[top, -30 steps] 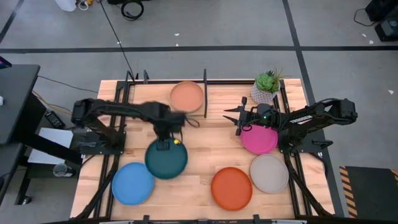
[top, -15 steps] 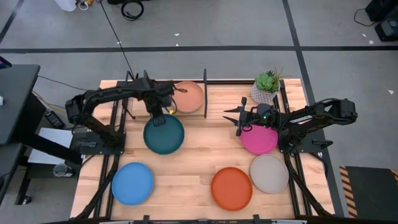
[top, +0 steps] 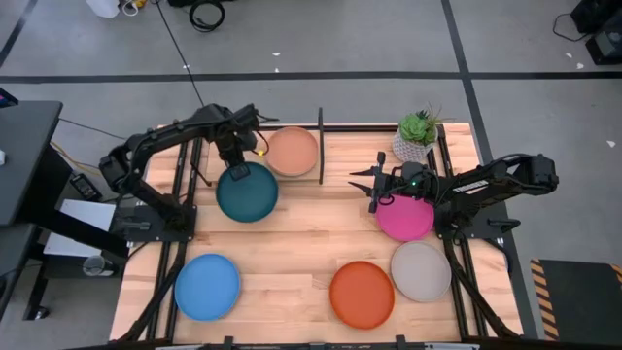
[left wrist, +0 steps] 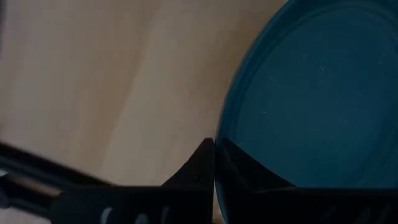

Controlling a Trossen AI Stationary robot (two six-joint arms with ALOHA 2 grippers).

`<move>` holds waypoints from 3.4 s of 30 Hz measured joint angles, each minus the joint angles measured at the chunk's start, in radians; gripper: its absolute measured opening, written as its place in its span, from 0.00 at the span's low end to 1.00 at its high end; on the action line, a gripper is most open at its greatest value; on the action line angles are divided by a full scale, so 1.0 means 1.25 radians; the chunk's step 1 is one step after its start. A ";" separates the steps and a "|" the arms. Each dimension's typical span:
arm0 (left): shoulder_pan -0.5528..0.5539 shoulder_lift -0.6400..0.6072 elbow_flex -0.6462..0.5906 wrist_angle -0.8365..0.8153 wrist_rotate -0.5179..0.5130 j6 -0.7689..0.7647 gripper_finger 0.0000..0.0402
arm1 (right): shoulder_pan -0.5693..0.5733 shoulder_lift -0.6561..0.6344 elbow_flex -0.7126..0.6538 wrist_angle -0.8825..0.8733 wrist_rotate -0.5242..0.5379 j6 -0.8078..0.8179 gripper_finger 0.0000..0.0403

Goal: Place and stack plates onto a shelf
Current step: Put the dark blue plate on the shelf, then stack the light blue plate on top of the dark blue plate on the shelf

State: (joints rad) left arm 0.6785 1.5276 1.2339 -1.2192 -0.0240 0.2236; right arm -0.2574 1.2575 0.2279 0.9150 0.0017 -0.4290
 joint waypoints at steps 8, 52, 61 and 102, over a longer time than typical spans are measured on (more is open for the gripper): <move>0.107 0.000 0.000 0.013 -0.027 0.067 0.04 | 0.000 0.000 0.000 0.000 0.000 0.000 0.30; 0.271 0.003 0.001 0.206 -0.050 0.312 0.04 | 0.000 0.000 0.000 0.012 -0.003 0.000 0.30; 0.272 0.003 0.001 0.211 -0.091 0.281 0.04 | 0.000 0.000 0.000 0.012 -0.004 0.000 0.30; -0.208 0.004 0.001 0.036 0.145 -0.071 0.24 | 0.000 0.000 0.000 0.007 -0.004 0.006 0.30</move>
State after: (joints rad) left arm 0.4190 1.5326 1.2350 -1.1740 0.1568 0.1349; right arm -0.2577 1.2575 0.2279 0.9234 -0.0032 -0.4217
